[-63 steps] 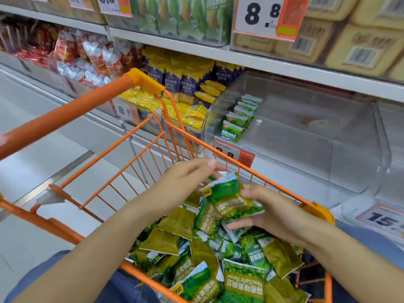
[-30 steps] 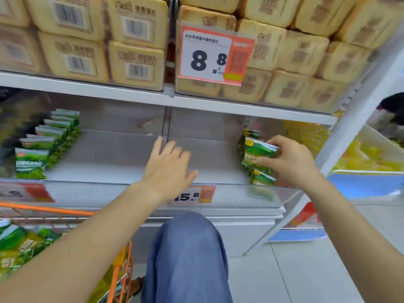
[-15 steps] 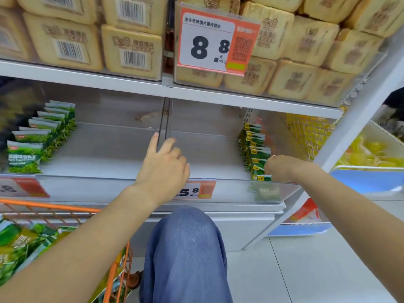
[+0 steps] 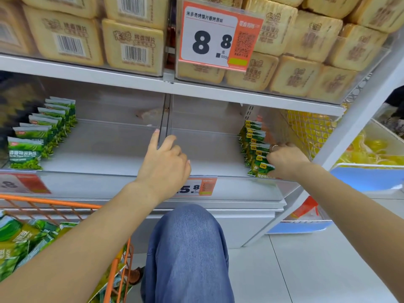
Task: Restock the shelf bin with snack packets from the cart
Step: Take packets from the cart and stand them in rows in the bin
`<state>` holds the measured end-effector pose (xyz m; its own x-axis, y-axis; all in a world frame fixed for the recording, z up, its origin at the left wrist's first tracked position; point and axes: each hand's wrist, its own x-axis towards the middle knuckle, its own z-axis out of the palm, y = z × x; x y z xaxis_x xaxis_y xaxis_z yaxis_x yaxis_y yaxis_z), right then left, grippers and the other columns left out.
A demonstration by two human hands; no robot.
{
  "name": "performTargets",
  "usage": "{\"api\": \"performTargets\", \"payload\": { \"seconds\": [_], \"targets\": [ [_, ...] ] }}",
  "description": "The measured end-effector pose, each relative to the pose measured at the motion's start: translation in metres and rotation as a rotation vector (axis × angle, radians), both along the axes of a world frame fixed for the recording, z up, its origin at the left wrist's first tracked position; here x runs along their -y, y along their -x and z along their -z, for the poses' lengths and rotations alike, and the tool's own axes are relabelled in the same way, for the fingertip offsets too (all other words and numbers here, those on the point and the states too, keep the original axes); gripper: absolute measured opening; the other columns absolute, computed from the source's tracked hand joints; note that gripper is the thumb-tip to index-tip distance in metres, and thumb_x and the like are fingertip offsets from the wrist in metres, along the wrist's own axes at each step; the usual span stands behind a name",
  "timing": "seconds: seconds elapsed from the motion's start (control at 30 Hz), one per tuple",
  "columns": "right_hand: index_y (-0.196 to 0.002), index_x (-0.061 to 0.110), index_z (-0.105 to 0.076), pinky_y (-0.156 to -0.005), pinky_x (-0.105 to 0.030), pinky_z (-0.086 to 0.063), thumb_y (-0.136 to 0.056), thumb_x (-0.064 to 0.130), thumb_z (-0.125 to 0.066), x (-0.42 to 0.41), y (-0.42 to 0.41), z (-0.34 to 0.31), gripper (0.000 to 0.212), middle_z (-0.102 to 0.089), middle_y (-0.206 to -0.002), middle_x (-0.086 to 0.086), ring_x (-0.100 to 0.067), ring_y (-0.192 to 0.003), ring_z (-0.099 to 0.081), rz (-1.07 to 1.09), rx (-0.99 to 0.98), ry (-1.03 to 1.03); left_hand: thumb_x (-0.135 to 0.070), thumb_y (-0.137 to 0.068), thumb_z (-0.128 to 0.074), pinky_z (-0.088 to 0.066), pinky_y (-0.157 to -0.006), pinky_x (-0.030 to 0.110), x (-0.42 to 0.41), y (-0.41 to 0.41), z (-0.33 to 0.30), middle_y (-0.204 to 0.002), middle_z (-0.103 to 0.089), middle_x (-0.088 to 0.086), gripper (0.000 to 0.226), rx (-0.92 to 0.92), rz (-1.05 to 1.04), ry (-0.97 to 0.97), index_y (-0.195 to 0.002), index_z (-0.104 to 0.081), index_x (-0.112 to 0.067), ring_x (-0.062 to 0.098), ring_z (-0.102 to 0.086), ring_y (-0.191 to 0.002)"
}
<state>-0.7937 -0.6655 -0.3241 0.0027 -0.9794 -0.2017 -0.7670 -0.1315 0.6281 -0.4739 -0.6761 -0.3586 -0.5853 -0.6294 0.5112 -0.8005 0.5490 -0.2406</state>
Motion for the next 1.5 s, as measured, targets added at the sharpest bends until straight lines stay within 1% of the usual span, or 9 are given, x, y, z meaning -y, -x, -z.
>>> {"api": "performTargets", "payload": {
  "seconds": [0.27, 0.4, 0.53, 0.67, 0.8, 0.93, 1.17, 1.33, 1.5],
  "targets": [
    [-0.103, 0.015, -0.064, -0.09, -0.035, -0.039, -0.089, 0.047, -0.056, -0.008, -0.043, -0.02, 0.036, -0.062, -0.109, -0.005, -0.026, -0.103, -0.057, -0.012, 0.024, 0.099, -0.031, -0.088, -0.031, -0.037, -0.101, 0.061, -0.008, -0.01, -0.003, -0.085, -0.071, 0.004, 0.048, -0.053, 0.104, -0.105, -0.077, -0.075, -0.015, 0.03, -0.061, -0.11],
    [-0.067, 0.009, -0.063, -0.06, -0.035, -0.048, -0.074, 0.023, -0.078, -0.023, -0.114, -0.027, 0.022, -0.062, -0.062, -0.009, -0.031, -0.058, -0.06, -0.508, 0.399, 0.489, -0.037, -0.088, -0.038, -0.036, -0.108, 0.044, -0.036, -0.056, -0.024, -0.118, -0.065, 0.006, 0.041, -0.101, 0.236, -0.231, -0.103, -0.071, -0.018, 0.03, -0.051, -0.126],
    [-0.067, 0.012, -0.062, -0.056, -0.033, -0.046, -0.085, 0.028, -0.057, -0.049, -0.204, -0.024, 0.024, -0.057, -0.057, -0.006, -0.031, -0.055, -0.056, -0.817, 0.689, 0.546, -0.044, -0.092, -0.034, -0.041, -0.087, 0.028, -0.079, -0.138, -0.038, -0.107, -0.067, -0.006, 0.042, -0.228, 0.126, -0.561, -0.109, -0.067, -0.024, 0.015, -0.058, -0.105],
    [-0.074, 0.013, -0.065, -0.063, -0.034, -0.047, -0.091, 0.03, -0.05, -0.077, -0.276, -0.007, 0.028, -0.061, -0.067, -0.002, -0.029, -0.066, -0.059, -1.01, 0.844, 0.344, -0.055, -0.09, -0.027, -0.05, -0.081, 0.029, -0.127, -0.207, -0.023, -0.107, -0.067, -0.017, 0.05, -0.221, -0.081, -0.758, -0.111, -0.066, -0.032, 0.004, -0.06, -0.1],
    [-0.081, 0.021, -0.067, -0.065, -0.032, -0.051, -0.086, 0.039, -0.05, -0.101, -0.323, 0.003, 0.026, -0.064, -0.074, 0.003, -0.023, -0.072, -0.063, -1.015, 0.939, 0.0, -0.051, -0.09, -0.054, -0.048, -0.085, 0.023, -0.16, -0.232, -0.017, -0.106, -0.063, -0.022, 0.031, -0.161, -0.128, -1.001, -0.115, -0.063, -0.035, -0.003, -0.057, -0.098],
    [-0.115, 0.033, -0.058, -0.083, -0.036, -0.048, -0.09, 0.051, -0.051, -0.116, -0.353, 0.017, 0.031, -0.062, -0.109, 0.009, -0.016, -0.106, -0.056, -0.887, 0.773, -0.431, -0.052, -0.08, -0.069, -0.043, -0.09, 0.026, -0.178, -0.227, -0.005, -0.126, -0.054, -0.008, 0.063, 0.104, -0.111, -1.249, -0.133, -0.043, -0.03, 0.013, -0.052, -0.113],
    [-0.109, 0.036, -0.062, -0.086, -0.032, -0.047, -0.088, 0.054, -0.052, -0.112, -0.356, 0.014, 0.03, -0.064, -0.107, 0.017, -0.001, -0.101, -0.057, -0.706, 1.019, -0.411, -0.06, -0.073, -0.072, -0.047, -0.084, 0.041, -0.173, -0.227, 0.002, -0.106, -0.053, 0.004, 0.066, 0.053, -0.084, -1.257, -0.113, -0.053, -0.011, 0.019, -0.05, -0.096],
    [-0.085, 0.033, -0.07, -0.078, -0.013, -0.047, -0.086, 0.035, -0.066, -0.097, -0.339, 0.004, 0.004, -0.071, -0.086, 0.019, 0.001, -0.084, -0.065, -0.457, 1.497, -0.34, -0.05, -0.085, -0.065, -0.039, -0.073, 0.02, -0.175, -0.235, -0.007, -0.085, -0.05, -0.017, 0.035, -0.328, -0.022, -1.274, -0.103, -0.062, -0.02, -0.001, -0.048, -0.079],
    [-0.09, 0.02, -0.072, -0.07, -0.02, -0.055, -0.08, 0.05, -0.053, -0.094, -0.329, 0.002, 0.036, -0.074, -0.087, 0.0, -0.015, -0.078, -0.069, -0.065, 1.944, -0.481, -0.025, -0.081, -0.07, -0.049, -0.079, 0.017, -0.168, -0.229, -0.044, -0.093, -0.075, -0.007, 0.014, -1.365, -0.167, -1.307, -0.095, -0.071, -0.024, 0.008, -0.07, -0.085]
  ]
}}
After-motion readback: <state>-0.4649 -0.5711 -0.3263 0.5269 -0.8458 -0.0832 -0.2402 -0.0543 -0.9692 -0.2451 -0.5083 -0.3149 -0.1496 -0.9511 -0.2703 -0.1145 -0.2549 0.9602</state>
